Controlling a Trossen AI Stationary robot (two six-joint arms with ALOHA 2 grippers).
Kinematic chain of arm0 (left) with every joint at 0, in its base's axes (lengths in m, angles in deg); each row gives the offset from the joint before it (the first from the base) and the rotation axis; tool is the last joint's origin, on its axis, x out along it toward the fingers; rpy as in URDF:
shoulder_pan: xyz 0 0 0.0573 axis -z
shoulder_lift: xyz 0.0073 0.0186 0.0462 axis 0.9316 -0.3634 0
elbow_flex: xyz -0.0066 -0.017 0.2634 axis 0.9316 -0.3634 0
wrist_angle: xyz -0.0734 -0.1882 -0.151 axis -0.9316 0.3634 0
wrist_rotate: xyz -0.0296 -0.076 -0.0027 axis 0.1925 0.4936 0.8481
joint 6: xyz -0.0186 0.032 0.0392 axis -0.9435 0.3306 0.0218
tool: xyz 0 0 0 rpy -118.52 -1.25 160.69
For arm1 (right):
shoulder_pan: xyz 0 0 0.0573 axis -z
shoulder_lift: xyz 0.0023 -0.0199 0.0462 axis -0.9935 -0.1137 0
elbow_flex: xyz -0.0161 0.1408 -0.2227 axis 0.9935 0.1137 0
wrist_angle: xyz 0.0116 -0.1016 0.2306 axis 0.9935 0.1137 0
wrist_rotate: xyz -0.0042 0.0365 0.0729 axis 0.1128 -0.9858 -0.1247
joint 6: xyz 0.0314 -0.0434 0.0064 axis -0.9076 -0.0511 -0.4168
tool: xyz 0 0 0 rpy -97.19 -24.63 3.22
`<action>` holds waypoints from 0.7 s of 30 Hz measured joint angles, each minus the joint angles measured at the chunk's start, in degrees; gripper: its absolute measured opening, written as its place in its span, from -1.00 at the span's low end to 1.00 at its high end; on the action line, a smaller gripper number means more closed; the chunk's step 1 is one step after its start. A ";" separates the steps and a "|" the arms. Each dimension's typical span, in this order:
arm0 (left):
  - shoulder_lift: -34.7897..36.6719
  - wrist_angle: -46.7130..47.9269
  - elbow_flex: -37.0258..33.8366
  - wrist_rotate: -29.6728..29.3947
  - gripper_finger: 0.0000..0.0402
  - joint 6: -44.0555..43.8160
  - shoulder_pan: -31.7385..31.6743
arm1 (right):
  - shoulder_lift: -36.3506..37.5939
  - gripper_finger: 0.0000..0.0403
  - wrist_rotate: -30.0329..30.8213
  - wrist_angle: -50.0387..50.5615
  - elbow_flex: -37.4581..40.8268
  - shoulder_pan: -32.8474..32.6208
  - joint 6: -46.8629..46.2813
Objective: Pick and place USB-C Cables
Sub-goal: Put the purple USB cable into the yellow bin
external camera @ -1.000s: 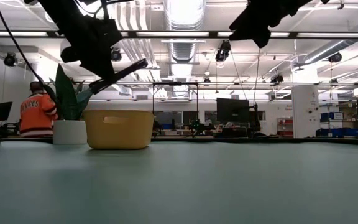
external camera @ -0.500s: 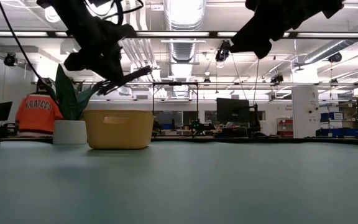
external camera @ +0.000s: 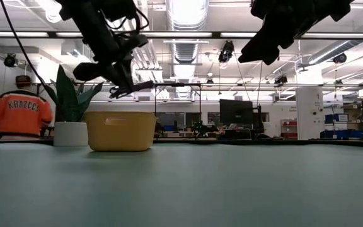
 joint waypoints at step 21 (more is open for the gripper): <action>-7.29 -2.47 -0.60 3.76 -0.86 -6.07 -3.00 | 0.00 -0.21 0.02 1.29 0.15 0.02 1.07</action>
